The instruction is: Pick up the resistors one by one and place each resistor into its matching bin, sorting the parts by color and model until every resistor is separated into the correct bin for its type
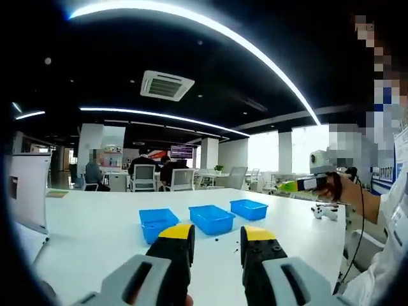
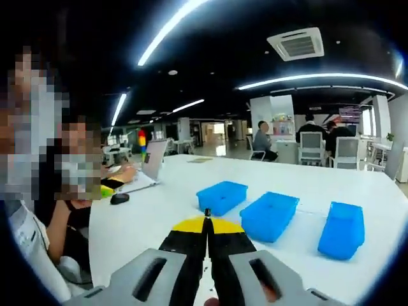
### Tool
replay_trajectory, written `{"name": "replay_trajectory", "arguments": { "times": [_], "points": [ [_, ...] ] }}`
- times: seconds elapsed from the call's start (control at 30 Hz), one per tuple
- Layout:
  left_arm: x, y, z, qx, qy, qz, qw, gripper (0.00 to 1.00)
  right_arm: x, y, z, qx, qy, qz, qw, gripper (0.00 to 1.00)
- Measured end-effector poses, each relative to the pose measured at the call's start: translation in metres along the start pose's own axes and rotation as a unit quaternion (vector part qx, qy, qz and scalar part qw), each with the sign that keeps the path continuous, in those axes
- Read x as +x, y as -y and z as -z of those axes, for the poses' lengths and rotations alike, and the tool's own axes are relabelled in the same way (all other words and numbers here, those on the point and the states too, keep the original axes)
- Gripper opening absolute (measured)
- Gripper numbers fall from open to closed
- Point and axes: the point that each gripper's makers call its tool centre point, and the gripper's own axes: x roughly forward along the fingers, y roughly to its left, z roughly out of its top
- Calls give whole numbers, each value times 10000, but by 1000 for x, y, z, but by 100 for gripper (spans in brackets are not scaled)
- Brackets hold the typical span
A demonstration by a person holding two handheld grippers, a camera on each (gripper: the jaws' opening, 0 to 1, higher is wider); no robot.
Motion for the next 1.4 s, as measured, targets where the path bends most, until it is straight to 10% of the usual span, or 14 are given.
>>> {"name": "replay_trajectory", "arguments": {
  "times": [0.4, 0.9, 1.03, 1.17, 1.4],
  "points": [
    [-5, -4, -7, 4, 114, -23, 9999, 31, 122, 1, -11, 42, -529, -342, 9980, 3],
    [-8, -5, -10, -19, 181, -35, 9998, 31, 253, 29, 24, 122, -1256, -147, 9919, 4],
    [-11, -5, -10, -17, 200, -48, 9998, 31, 267, 32, 24, 40, -1089, -25, 9940, 6],
    [-11, -4, -8, -9, 189, -38, 9998, 31, 274, 35, 24, -47, -965, 115, 9953, 62],
    [-11, -1, -7, -9, 169, 19, 9999, 31, 253, 35, 13, -90, -759, 185, 9969, 57]
  ]
}}
